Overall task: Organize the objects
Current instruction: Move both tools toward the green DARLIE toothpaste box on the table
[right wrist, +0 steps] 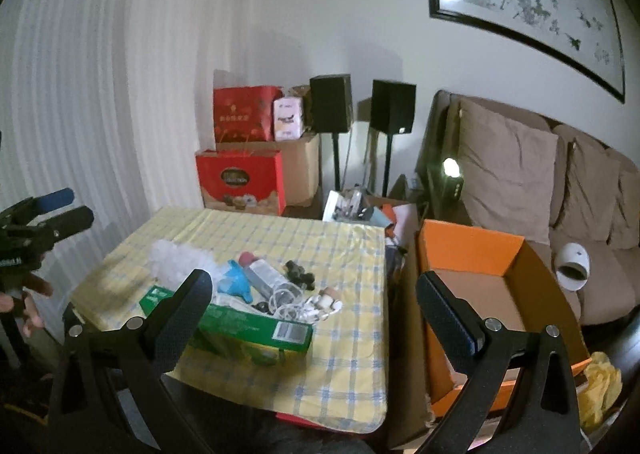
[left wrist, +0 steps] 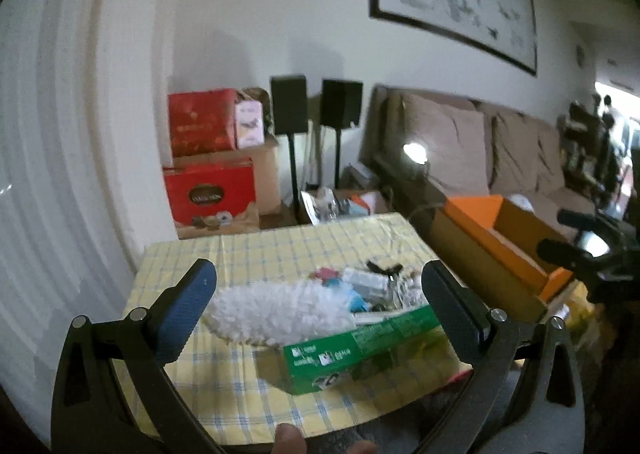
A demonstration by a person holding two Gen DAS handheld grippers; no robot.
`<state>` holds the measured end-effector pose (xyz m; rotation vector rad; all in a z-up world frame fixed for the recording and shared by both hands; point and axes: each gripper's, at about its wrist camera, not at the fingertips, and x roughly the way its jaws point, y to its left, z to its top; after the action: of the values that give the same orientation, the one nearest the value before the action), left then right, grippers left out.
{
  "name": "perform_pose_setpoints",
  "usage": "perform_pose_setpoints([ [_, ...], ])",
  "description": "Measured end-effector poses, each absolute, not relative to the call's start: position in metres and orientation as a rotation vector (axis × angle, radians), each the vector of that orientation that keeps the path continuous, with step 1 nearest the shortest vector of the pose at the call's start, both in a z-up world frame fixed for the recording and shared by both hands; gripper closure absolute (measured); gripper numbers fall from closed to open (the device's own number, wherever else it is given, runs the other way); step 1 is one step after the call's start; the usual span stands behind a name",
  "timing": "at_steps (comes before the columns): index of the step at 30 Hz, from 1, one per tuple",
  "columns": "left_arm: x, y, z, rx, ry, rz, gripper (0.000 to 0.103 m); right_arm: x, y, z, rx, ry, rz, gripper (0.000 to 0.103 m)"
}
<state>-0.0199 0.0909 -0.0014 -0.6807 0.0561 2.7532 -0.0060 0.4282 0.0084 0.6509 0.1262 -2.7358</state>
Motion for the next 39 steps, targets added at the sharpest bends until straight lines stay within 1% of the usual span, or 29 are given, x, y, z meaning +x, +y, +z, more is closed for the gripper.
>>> perform_pose_setpoints([
  [3,-0.029,0.096,-0.008,-0.777,0.061,2.711,0.000,-0.009,0.428,0.005,0.677,0.118,-2.718,0.000],
  [7,-0.043,0.089,-0.020,-0.935,-0.043,2.700,0.000,-0.014,0.429,0.000,0.713,0.123,-2.709,0.000],
  [10,-0.051,0.092,-0.028,-1.024,0.045,2.764,0.000,-0.020,0.434,-0.005,0.744,0.065,-2.672,0.000],
  [12,-0.053,0.089,-0.031,-1.038,0.018,2.766,0.000,-0.026,0.438,-0.010,0.772,0.015,-2.647,0.000],
  [15,-0.056,0.082,-0.034,-1.069,-0.069,2.752,0.000,-0.032,0.441,-0.016,0.800,0.002,-2.640,0.000],
  [17,-0.058,0.079,-0.035,-1.072,-0.088,2.743,0.000,-0.035,0.442,-0.019,0.808,0.005,-2.646,0.000],
  [18,-0.058,0.077,-0.036,-1.068,-0.092,2.745,0.000,-0.037,0.444,-0.022,0.816,0.003,-2.649,0.000],
  [22,-0.059,0.082,-0.042,-1.114,0.002,2.751,0.000,-0.043,0.447,-0.028,0.844,-0.020,-2.649,0.000],
  [26,-0.062,0.082,-0.043,-1.126,-0.043,2.673,0.000,-0.047,0.452,-0.029,0.854,-0.036,-2.645,0.000],
  [29,-0.064,0.084,-0.047,-1.158,-0.041,2.648,0.000,-0.048,0.455,-0.029,0.861,-0.042,-2.647,0.000],
  [34,-0.063,0.074,-0.046,-1.169,-0.085,2.771,0.000,-0.048,0.472,-0.019,0.822,-0.083,-2.674,0.000],
  [35,-0.062,0.071,-0.046,-1.163,-0.098,2.764,0.002,-0.046,0.477,-0.015,0.790,-0.088,-2.699,0.000],
  [38,-0.065,0.067,-0.054,-1.208,-0.129,2.676,0.018,-0.045,0.487,-0.010,0.730,-0.121,-2.736,0.000],
  [39,-0.067,0.066,-0.057,-1.218,-0.127,2.661,0.018,-0.045,0.490,-0.010,0.721,-0.138,-2.731,0.000],
])
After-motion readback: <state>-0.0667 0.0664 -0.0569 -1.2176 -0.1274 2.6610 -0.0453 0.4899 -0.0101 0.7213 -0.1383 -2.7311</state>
